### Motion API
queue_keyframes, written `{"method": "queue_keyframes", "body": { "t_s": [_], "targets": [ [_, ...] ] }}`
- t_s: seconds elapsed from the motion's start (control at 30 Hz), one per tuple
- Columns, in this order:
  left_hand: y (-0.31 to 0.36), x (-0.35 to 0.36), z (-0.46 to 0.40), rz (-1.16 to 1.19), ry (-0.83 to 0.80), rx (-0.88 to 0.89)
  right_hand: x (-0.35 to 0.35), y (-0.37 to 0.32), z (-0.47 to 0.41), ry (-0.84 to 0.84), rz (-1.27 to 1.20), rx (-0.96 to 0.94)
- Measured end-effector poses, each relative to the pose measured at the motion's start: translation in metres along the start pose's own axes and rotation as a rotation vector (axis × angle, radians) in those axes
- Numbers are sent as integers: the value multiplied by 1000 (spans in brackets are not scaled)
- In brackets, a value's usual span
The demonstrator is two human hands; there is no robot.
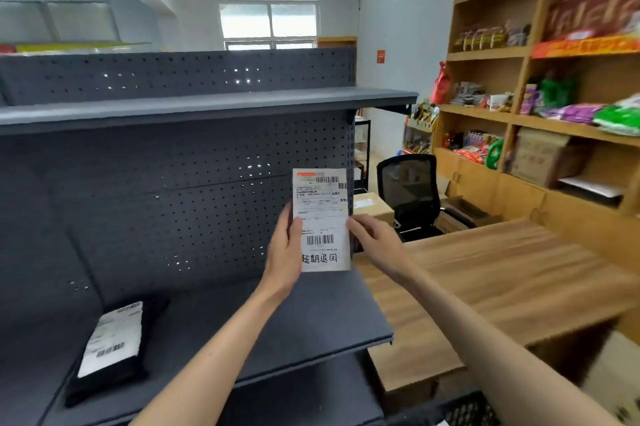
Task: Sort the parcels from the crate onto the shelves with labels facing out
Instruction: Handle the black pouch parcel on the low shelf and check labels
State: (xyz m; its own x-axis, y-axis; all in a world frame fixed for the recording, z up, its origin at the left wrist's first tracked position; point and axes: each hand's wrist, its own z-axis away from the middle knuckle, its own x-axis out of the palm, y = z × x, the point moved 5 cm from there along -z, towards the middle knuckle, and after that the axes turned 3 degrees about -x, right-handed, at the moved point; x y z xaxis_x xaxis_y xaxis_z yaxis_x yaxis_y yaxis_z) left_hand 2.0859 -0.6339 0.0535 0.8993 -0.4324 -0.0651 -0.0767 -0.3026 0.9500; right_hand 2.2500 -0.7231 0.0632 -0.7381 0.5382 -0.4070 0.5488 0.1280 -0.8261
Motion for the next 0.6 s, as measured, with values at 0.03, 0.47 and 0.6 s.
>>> {"method": "queue_keyframes", "body": {
  "t_s": [0.03,0.47,0.6],
  "targets": [
    [-2,14,-5,26,-39,-5,-15,5,2,44,71,15],
    [-13,233,28,189,-689,-56,-225,57,157,349,807,684],
    [-20,298,77,199,-913,-60,-262,54,244,465,887,877]
  ]
}}
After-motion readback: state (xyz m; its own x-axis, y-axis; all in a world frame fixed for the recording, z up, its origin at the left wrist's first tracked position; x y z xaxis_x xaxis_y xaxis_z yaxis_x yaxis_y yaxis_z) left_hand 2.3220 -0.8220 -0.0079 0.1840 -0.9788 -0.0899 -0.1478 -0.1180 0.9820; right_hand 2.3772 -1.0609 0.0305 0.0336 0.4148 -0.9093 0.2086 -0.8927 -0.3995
